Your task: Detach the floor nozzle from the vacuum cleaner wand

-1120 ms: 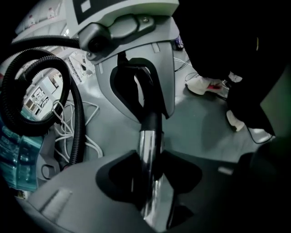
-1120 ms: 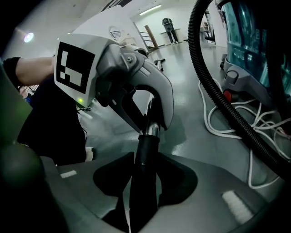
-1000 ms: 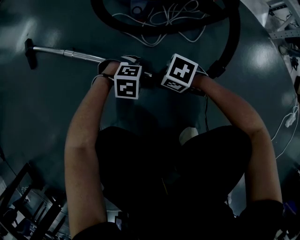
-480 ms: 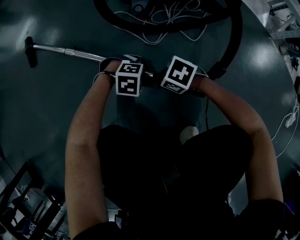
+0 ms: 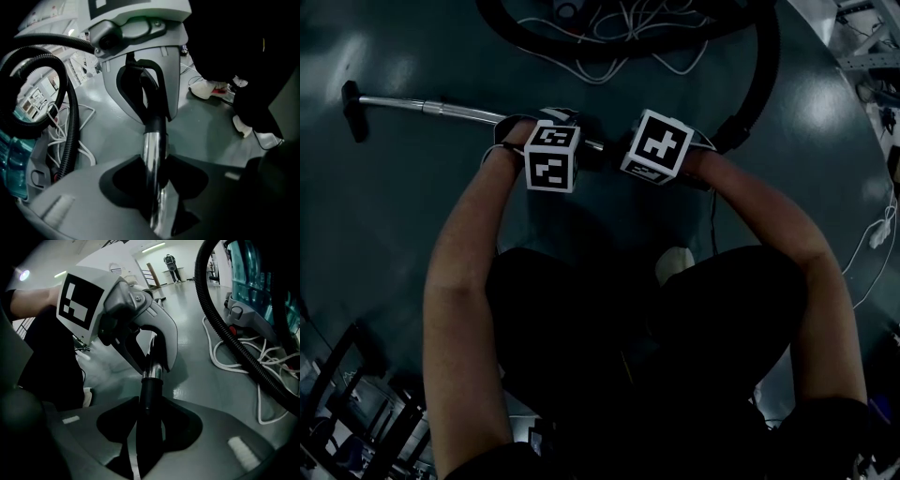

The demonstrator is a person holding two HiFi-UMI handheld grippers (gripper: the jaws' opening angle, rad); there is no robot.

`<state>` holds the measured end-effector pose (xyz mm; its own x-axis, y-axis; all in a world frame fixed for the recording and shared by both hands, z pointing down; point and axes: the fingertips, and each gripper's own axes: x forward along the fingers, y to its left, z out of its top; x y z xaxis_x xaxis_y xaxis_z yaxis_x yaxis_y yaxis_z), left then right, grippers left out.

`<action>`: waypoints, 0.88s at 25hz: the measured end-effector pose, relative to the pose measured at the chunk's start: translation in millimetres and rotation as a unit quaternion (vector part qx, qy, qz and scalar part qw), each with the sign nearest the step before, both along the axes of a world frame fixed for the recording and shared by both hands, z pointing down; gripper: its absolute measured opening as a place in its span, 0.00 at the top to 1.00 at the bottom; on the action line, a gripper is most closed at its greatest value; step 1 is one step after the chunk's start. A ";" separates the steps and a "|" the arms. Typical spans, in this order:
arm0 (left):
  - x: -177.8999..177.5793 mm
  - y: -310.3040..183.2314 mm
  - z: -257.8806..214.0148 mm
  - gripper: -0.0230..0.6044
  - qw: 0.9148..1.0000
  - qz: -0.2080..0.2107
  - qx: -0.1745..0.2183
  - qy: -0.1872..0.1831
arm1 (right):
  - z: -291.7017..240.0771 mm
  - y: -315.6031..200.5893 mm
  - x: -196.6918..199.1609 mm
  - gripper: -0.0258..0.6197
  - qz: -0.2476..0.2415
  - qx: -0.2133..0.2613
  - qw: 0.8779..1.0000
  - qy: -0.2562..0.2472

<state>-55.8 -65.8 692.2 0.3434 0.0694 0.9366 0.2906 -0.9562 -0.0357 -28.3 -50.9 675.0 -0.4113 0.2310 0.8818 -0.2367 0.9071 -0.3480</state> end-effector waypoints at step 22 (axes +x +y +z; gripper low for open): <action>10.8 6.1 8.3 0.69 0.999 -0.007 -0.032 -0.006 | 11.7 4.1 16.1 0.71 -0.044 0.041 0.998 -0.002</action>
<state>-45.0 -59.7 700.5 0.3342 0.1243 0.9343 0.2781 -0.9601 0.0282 -12.2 -46.8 686.7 -0.3954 0.1932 0.8980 -0.1528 0.9502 -0.2717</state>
